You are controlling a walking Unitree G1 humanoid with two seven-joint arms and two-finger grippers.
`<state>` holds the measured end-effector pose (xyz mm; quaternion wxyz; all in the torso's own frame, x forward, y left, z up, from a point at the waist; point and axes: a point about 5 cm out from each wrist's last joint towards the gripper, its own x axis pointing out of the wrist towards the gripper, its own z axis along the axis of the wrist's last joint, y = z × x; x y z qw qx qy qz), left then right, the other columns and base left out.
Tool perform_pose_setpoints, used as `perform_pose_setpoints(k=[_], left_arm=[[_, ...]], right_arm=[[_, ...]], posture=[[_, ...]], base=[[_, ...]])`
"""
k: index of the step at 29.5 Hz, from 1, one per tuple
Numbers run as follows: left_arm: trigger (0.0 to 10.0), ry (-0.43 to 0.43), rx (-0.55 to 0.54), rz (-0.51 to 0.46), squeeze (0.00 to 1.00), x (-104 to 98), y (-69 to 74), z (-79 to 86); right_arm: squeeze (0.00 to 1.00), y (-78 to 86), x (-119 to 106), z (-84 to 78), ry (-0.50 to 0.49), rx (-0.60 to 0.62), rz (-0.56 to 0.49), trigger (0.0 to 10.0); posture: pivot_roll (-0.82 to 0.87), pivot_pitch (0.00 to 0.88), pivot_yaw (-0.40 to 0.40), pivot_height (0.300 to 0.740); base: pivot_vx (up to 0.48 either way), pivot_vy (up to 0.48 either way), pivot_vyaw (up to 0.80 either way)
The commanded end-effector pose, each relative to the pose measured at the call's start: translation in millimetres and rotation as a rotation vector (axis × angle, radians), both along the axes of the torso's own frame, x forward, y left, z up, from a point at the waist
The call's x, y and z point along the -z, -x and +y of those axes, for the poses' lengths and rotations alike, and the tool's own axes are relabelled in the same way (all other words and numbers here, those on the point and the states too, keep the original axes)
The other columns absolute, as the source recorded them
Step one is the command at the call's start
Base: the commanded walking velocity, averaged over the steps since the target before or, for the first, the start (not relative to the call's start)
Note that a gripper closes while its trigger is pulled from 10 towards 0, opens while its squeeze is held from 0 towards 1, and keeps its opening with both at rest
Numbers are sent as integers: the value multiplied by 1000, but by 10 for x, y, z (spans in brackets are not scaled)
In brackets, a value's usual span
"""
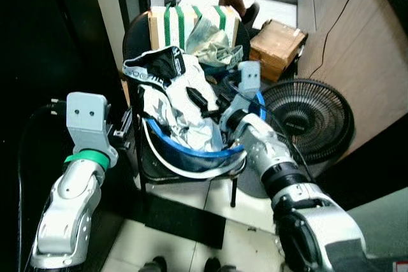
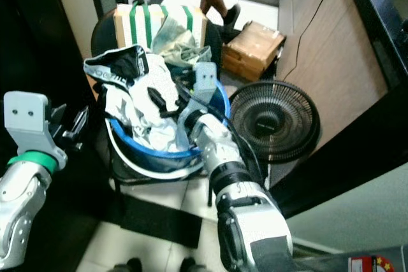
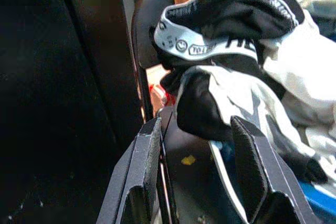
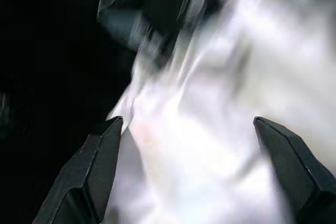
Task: Clothes washing
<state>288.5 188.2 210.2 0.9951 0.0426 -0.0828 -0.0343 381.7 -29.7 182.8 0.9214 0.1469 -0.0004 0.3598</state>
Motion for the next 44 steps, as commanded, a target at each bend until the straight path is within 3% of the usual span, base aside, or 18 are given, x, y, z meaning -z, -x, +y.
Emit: perform_pose_setpoints(k=[1, 7, 8, 11, 12, 13, 20, 24, 35, 44], left_arm=[[10000, 2, 20, 20, 0, 21, 35, -18], [10000, -6, 41, 29, 0, 21, 10, -44], [10000, -5, 46, 28, 0, 13, 10, -53], [10000, 3, 49, 22, 0, -10, 2, -65], [10000, 6, 47, 17, 0, -26, -5, -65], [10000, 10, 43, 12, 0, -37, -12, -63], [10000, 41, 45, -8, 0, -68, -24, -63], [10000, 62, 65, -29, 0, -90, -49, -117], [10000, 87, 58, -55, 0, -124, -112, -147], [10000, 97, 56, -72, 0, -135, -162, -174]], right_arm=[[1000, 48, 172, 33, 41, -21, 45, 10000], [1000, 95, 316, 78, 119, -59, 77, 10000], [0, 101, 332, 76, 131, -62, 79, 10000], [0, 104, 341, 63, 132, -61, 80, 9765], [0, 98, 332, 52, 125, -52, 76, 3647], [0, 93, 322, 44, 116, -44, 74, 0], [0, 84, 301, 22, 81, -25, 58, 0], [0, 50, 277, -94, -16, 53, 59, 0], [0, 2, 270, -336, -137, 171, 74, 0], [0, 18, 350, -444, -148, 205, 87, 0]], posture=[[76, 266, 17, 740], [67, 256, 28, 740], [64, 253, 28, 740], [65, 246, 25, 740], [65, 246, 25, 740], [67, 237, 21, 740], [66, 229, 22, 740], [59, 197, 16, 740], [46, 154, 11, 740], [42, 120, 7, 740]], base=[[0, 0, 0], [0, 0, 0], [0, 0, 0], [0, 0, 0], [0, 0, 0], [0, 0, 0], [0, 0, 0], [0, 0, 0], [0, 0, 0], [0, 0, 0]])
